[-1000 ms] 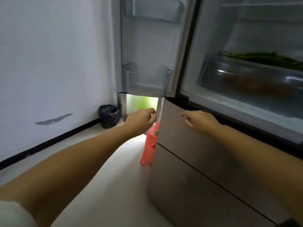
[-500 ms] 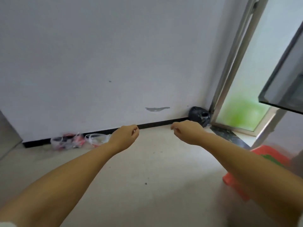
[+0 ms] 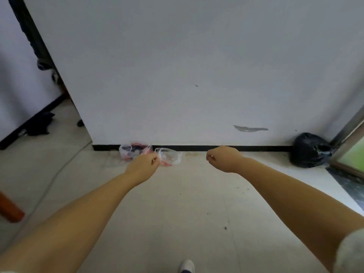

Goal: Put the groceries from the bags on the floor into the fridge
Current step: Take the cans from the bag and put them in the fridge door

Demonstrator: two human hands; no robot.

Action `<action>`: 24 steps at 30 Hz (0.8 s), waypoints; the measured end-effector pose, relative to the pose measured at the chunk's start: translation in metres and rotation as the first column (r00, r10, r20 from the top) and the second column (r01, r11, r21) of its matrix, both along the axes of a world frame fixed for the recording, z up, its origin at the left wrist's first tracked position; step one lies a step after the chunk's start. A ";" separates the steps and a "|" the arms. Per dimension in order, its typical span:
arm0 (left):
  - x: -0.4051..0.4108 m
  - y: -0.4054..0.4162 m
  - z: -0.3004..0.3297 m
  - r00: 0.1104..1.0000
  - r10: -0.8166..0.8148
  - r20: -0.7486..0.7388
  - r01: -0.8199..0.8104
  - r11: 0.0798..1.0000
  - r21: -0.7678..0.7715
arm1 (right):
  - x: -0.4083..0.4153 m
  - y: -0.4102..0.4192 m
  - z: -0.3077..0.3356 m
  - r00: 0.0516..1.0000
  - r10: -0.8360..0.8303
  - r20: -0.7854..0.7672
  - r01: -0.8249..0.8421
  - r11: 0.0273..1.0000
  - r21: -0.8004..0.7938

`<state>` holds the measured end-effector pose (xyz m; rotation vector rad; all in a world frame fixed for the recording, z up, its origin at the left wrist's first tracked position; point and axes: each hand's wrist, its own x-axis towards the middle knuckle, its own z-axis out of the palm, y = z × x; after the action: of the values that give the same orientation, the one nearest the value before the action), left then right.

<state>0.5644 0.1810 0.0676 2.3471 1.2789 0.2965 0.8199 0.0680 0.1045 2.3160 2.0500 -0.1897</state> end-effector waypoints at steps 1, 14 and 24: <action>-0.001 0.022 -0.005 1.000 0.017 -0.008 -0.017 1.000 -0.012 | -0.001 0.025 -0.005 1.000 0.009 -0.004 -0.009 1.000 -0.002; -0.014 0.298 -0.059 0.981 0.175 -0.085 -0.185 0.973 -0.139 | -0.018 0.346 -0.076 0.981 0.171 -0.090 -0.184 0.967 -0.174; -0.025 0.539 -0.118 0.982 0.083 -0.170 -0.114 0.976 -0.186 | -0.035 0.574 -0.131 0.988 0.062 -0.144 -0.096 0.966 -0.239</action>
<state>0.5398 0.7201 -0.0503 2.1811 1.4340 0.0091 0.7847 0.6424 -0.0265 2.1225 2.0384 -0.5777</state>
